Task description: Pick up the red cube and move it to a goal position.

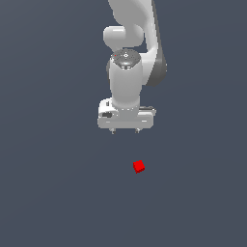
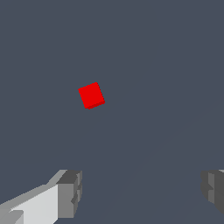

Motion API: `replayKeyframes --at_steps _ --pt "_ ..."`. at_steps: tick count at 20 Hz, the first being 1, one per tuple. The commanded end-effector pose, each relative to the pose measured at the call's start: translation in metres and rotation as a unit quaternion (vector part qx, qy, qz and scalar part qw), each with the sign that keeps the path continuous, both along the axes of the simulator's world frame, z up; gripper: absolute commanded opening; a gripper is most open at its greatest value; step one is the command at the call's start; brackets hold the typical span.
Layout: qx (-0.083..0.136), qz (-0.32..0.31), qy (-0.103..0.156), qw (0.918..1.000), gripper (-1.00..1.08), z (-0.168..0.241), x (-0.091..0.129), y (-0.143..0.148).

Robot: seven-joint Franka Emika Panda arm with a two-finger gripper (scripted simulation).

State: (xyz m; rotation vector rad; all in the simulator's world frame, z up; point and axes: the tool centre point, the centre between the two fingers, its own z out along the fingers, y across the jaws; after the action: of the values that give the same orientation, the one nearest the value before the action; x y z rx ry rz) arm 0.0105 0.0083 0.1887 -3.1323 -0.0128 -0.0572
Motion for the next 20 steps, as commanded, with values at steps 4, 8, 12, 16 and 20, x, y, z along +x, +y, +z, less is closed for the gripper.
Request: replayKeyframes --at_steps 4,8,12,16,20 --pt "0.0 0.002 0.0 1.0 1.0 -0.002 0.001 0.001" --pt "0.0 0.011 0.001 0.9999 1.0 -0.01 0.006 0.003" --pt "-0.001 0.027 0.003 0.9996 1.0 -0.025 0.014 0.007" --pt "-0.001 0.05 0.005 0.9987 1.0 -0.047 0.025 0.014" --pt "-0.002 0.08 0.007 0.9968 1.0 -0.074 0.039 0.024"
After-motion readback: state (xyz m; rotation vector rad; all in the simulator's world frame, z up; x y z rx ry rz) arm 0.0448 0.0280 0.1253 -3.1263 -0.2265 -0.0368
